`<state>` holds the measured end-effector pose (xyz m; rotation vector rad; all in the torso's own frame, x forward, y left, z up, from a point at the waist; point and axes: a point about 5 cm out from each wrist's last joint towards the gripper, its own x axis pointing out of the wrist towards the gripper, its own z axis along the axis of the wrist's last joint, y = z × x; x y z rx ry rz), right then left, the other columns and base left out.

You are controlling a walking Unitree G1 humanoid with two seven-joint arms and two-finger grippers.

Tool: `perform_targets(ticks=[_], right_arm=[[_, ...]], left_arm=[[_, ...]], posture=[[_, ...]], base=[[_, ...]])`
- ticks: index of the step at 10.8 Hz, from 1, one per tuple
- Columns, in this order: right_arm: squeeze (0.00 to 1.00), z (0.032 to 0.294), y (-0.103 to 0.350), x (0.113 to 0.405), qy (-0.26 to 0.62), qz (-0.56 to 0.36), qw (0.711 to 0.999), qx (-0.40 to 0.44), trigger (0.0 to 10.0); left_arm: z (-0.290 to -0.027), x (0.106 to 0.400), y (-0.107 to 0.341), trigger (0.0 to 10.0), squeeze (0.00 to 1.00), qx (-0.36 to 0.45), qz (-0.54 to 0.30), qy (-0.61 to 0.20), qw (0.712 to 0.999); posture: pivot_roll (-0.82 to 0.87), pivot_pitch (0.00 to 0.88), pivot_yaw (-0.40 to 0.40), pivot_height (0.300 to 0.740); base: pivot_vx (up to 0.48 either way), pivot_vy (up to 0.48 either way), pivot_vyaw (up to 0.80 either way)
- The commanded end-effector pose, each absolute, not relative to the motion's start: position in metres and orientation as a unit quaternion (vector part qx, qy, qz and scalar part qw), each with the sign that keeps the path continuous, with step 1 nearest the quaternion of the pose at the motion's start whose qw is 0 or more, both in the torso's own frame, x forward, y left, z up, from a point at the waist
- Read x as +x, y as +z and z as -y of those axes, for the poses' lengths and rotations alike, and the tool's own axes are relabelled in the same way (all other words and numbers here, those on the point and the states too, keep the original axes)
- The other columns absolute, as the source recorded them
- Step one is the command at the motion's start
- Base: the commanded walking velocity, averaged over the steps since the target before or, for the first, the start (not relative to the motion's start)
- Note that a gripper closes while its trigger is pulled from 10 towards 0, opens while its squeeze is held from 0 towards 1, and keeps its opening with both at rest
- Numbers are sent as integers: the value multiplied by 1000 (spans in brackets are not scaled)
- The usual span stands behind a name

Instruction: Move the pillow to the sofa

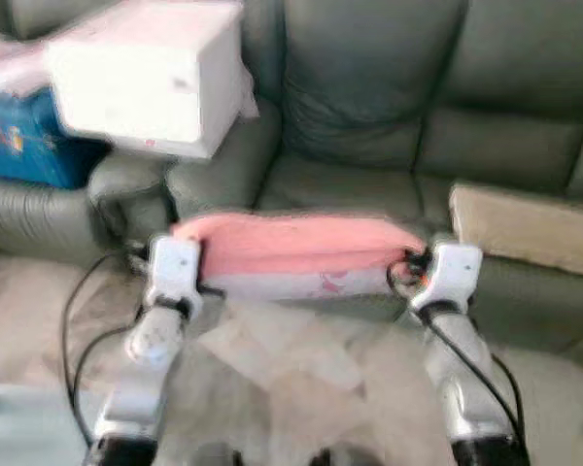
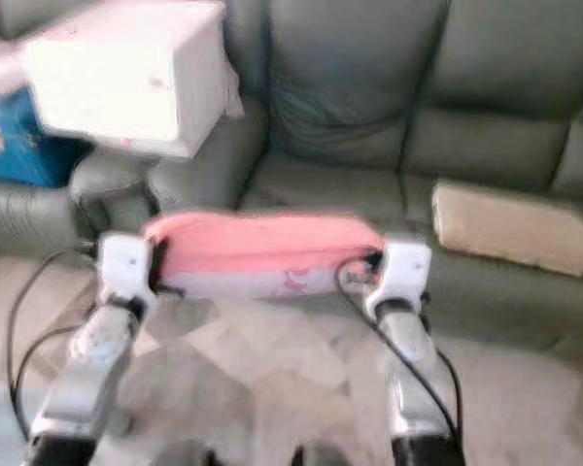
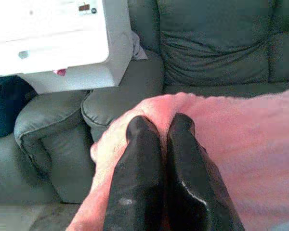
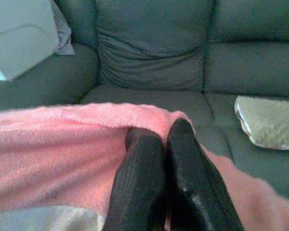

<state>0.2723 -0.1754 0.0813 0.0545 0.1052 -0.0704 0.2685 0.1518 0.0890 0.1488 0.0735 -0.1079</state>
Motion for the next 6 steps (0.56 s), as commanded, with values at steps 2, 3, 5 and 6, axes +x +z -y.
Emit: perform_targets(ticks=[2, 3, 5, 6], right_arm=[[0, 180, 91, 275, -47, -32, 998, 26, 10000], [0, 180, 91, 275, -48, -31, 998, 27, 10000], [0, 180, 91, 274, -47, -31, 998, 28, 10000], [0, 180, 91, 274, -46, -31, 998, 29, 10000]], left_arm=[[-161, 269, 99, 10000, 0, 74, -17, -42, 996], [-160, 269, 100, 10000, 0, 74, -14, -48, 996], [-159, 269, 101, 10000, 0, 69, -12, -56, 996], [-157, 268, 101, 10000, 0, 68, -12, -58, 996]], posture=[[3, 0, -43, 740], [2, 0, -43, 740], [0, 0, -42, 740], [0, 0, -42, 740]], base=[[0, 0, -800], [0, 0, -800], [0, 0, -459], [251, 0, 0]])
